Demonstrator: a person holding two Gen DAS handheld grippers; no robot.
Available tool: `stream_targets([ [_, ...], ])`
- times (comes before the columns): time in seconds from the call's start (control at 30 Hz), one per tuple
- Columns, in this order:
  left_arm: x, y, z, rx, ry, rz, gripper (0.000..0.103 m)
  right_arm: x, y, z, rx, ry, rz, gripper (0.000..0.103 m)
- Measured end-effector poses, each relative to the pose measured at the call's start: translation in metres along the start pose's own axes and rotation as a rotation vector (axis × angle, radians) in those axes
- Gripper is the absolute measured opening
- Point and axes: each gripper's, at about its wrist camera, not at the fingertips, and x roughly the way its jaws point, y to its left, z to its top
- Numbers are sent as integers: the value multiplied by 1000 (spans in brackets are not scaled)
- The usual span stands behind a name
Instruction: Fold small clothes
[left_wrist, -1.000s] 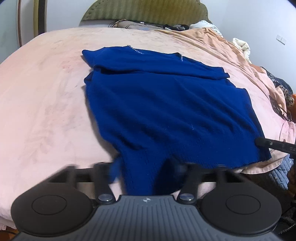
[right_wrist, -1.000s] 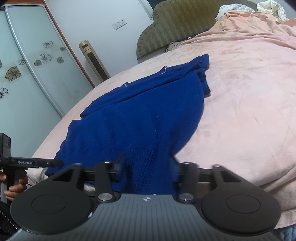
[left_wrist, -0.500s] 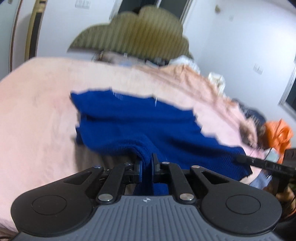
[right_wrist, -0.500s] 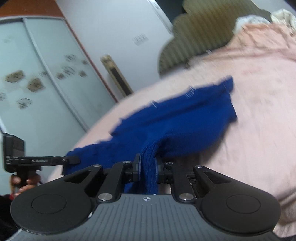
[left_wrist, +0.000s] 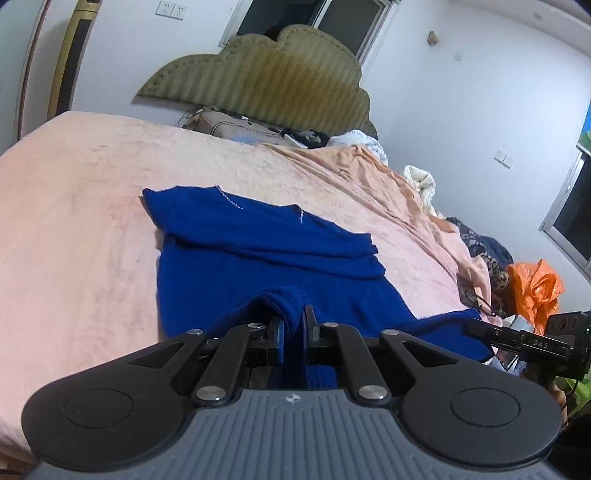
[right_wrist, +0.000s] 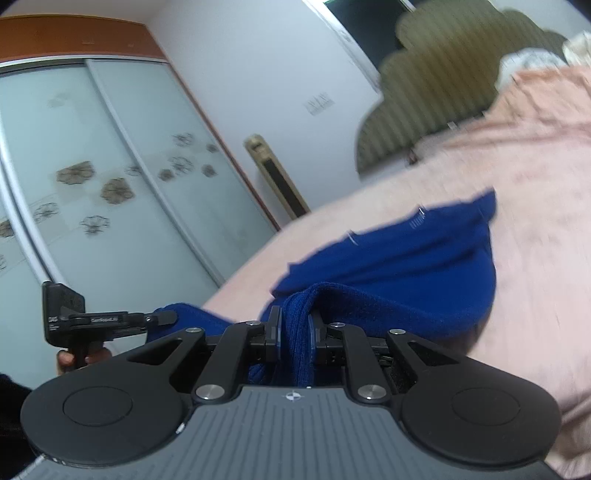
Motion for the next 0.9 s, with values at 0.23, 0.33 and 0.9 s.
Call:
stream_targets([
  [0.23,13,-8,25,13,-72,15,8,17,-14,7,63,-37,5,17],
  [0.33,18,-10,38,9,-104,38,8,26,-23,19,87,-66,1,17],
  [0.9,87,-7,113,88,-138,108,9,96,-73,85,193,-129,-27,17],
])
